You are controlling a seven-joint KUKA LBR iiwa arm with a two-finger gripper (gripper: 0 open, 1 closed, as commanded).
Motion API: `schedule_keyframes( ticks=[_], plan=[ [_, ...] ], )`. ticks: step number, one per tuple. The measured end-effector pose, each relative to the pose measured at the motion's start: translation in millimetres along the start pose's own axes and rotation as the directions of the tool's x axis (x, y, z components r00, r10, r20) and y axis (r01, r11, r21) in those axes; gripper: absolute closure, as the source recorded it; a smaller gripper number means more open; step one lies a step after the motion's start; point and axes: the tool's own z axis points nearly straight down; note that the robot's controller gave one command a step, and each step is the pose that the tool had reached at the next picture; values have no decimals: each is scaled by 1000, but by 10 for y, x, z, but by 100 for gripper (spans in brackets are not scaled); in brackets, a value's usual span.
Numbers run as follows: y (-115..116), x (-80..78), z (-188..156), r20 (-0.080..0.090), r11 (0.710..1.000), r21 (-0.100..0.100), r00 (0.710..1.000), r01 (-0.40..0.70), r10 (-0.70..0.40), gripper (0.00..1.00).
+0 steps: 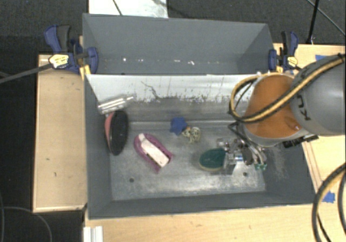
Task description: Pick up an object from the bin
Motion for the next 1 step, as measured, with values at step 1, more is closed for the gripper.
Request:
schedule_keyframes(
  ticks=[1],
  plan=[
    [0,-7,-35,1,1000,0,1000,5,-5,100]
  ],
)
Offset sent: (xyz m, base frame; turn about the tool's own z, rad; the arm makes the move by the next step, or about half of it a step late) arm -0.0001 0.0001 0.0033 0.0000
